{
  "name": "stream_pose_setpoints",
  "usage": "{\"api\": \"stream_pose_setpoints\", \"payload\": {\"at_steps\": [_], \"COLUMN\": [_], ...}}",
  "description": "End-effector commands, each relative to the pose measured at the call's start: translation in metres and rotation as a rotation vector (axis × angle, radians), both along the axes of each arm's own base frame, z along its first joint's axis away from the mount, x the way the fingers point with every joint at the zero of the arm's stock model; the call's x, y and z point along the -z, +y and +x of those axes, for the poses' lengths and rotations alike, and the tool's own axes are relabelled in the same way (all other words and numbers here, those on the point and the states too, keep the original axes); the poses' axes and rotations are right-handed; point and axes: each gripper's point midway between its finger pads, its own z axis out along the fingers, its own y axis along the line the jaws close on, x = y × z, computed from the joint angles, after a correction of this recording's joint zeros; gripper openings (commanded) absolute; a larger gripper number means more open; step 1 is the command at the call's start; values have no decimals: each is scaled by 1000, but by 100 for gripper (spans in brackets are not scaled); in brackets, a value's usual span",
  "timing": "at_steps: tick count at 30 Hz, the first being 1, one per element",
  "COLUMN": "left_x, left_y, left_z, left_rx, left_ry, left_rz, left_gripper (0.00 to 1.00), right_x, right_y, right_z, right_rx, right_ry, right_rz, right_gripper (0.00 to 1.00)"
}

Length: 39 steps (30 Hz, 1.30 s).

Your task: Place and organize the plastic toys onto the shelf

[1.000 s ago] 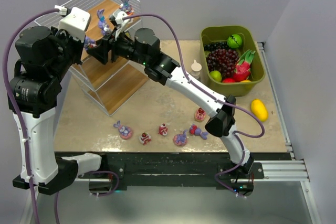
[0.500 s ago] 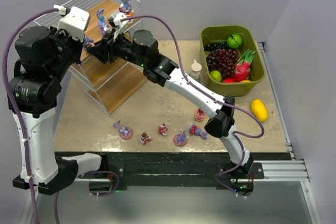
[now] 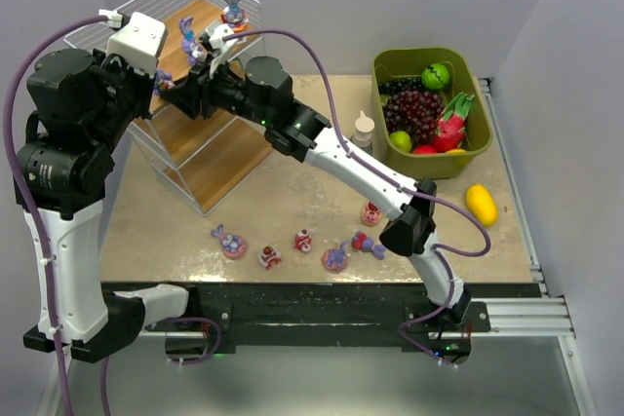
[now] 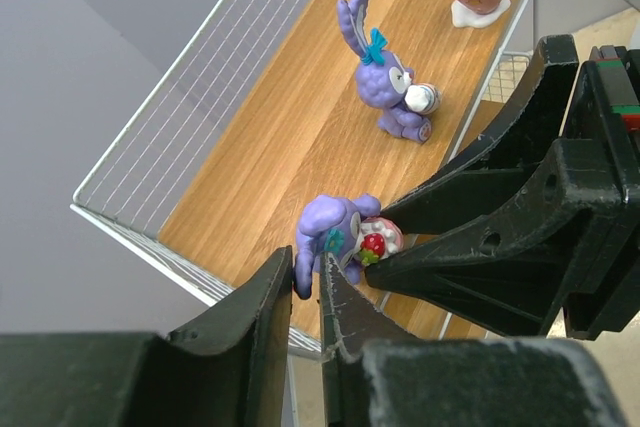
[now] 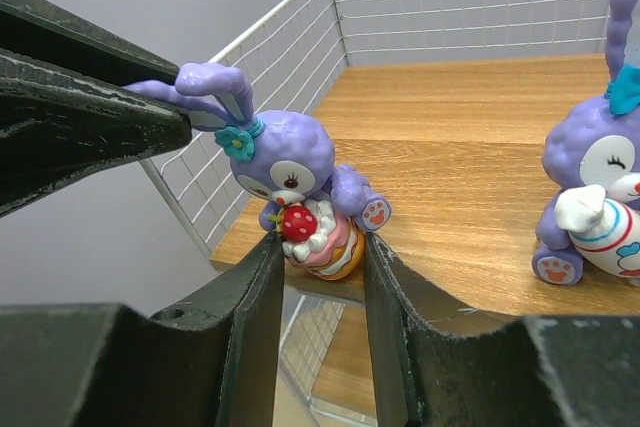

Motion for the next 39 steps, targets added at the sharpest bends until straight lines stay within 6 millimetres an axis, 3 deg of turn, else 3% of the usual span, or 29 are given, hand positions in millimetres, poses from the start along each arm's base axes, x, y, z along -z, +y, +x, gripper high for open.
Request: {"api": "stream_pose_setpoints", "payload": {"at_steps": [1, 12, 23, 39], "left_x": [-11, -4, -3, -6], "left_y": [-6, -7, -5, -3], "left_z": [-1, 4, 13, 18], "left_rx": [23, 25, 1, -15], "left_ry": [-45, -26, -27, -43], "left_rz": [-27, -25, -23, -31], "left_gripper": [23, 23, 22, 25], "right_x": [-28, -24, -20, -21], "right_y": [-2, -2, -11, -17], "right_z": [-11, -11, -4, -16], "right_rx": [-8, 3, 66, 41], "right_ry": [-36, -23, 113, 274], "right_rz": [64, 57, 61, 61], "right_gripper": [25, 26, 25, 21]}}
